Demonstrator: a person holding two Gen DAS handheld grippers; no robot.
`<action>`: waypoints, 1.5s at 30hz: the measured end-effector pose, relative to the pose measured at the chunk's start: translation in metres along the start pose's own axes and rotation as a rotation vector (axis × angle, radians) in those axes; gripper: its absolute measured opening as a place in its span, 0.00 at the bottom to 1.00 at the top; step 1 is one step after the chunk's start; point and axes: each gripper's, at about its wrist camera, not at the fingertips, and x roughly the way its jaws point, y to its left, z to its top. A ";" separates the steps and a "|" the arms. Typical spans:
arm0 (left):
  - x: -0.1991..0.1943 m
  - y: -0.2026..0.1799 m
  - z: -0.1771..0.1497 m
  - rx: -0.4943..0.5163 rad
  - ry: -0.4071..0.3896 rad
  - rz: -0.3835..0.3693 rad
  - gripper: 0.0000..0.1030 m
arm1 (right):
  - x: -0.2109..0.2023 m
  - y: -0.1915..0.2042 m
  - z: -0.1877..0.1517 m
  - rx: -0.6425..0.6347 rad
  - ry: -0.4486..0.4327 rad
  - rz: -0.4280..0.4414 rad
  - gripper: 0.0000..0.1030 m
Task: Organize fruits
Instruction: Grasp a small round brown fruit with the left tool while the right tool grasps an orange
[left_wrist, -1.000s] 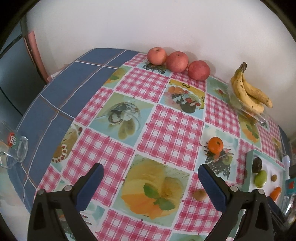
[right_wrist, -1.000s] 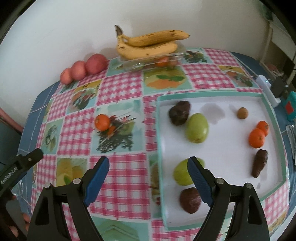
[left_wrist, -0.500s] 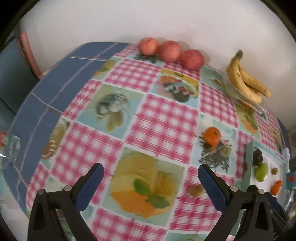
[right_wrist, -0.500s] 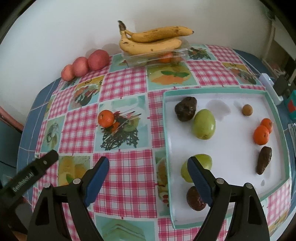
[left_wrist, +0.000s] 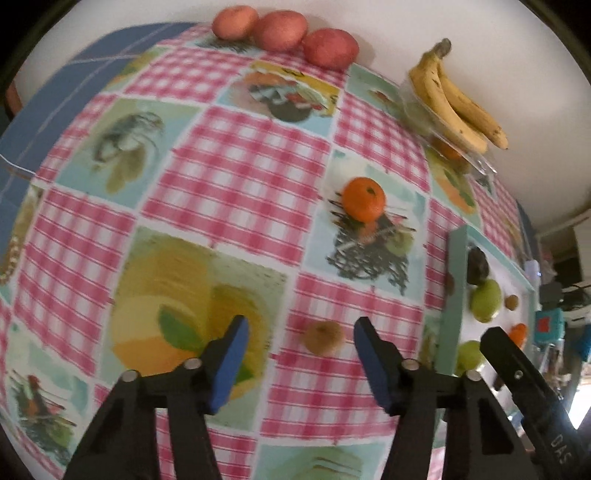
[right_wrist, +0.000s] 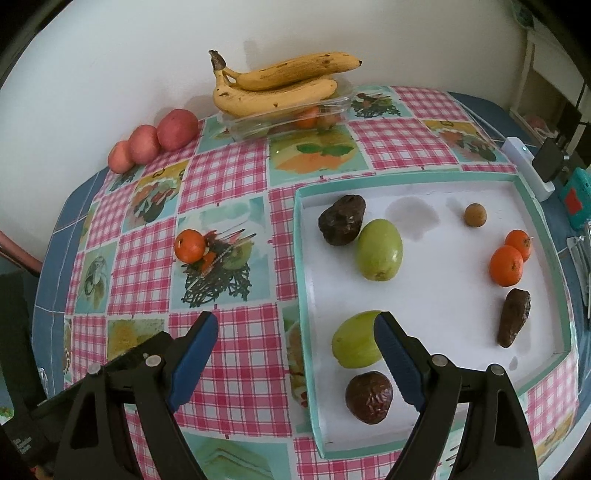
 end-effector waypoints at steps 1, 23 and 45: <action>0.002 -0.002 -0.001 0.003 0.010 -0.007 0.49 | 0.000 -0.001 0.000 0.001 0.001 0.000 0.84; 0.010 -0.018 -0.004 0.056 0.043 -0.050 0.24 | 0.004 -0.002 0.000 0.000 0.013 -0.011 0.84; -0.017 0.030 0.054 -0.078 -0.159 -0.032 0.24 | 0.036 0.041 0.035 -0.068 -0.008 0.102 0.84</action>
